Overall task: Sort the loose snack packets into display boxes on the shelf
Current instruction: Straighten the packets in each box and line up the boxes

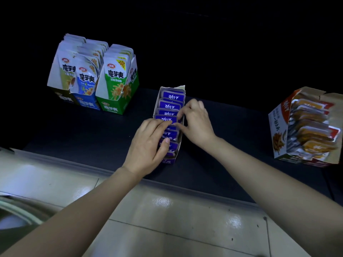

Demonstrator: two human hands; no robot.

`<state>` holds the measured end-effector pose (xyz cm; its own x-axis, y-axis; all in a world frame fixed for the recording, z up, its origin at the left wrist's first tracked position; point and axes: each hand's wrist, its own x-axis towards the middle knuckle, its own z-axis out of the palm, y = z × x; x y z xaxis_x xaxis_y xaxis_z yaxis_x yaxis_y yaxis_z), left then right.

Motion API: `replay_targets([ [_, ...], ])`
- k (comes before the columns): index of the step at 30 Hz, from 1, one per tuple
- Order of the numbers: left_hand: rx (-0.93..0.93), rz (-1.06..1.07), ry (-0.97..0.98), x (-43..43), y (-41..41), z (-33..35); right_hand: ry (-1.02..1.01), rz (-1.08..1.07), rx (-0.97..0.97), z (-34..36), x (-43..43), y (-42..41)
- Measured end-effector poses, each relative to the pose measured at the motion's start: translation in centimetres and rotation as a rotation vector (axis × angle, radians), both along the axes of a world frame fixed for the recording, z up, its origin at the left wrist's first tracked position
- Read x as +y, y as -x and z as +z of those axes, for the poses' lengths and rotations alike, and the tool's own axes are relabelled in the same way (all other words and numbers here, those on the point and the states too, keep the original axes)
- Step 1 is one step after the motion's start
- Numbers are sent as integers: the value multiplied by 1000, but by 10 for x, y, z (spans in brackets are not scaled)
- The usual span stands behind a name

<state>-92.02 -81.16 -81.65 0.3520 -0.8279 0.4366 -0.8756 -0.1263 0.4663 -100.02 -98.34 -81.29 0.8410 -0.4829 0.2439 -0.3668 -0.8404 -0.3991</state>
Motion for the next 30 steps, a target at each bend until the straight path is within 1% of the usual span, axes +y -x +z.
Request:
replay_targets([
  [5, 10, 7, -15, -1, 0, 1, 20, 105, -16, 2, 3, 5],
  [8, 8, 5, -8, 0, 0, 2, 44, 80, -31, 0, 6, 9],
  [11, 3, 4, -8, 0, 0, 3, 112, 40, -57, 1, 3, 9],
  [14, 1, -2, -11, 1, 0, 2, 149, 57, -13, -1, 0, 8],
  [20, 9, 4, -17, -1, -1, 2, 34, 67, 18, -2, 2, 1],
  [24, 8, -1, -21, 0, -2, 2, 42, 85, 66, 1, -2, -2],
  [26, 8, 0, -21, 0, -2, 2, 27, 97, 60, 2, -2, -2],
  [30, 8, -8, -27, 0, -1, 2, -75, 104, 115, -2, 0, 3],
])
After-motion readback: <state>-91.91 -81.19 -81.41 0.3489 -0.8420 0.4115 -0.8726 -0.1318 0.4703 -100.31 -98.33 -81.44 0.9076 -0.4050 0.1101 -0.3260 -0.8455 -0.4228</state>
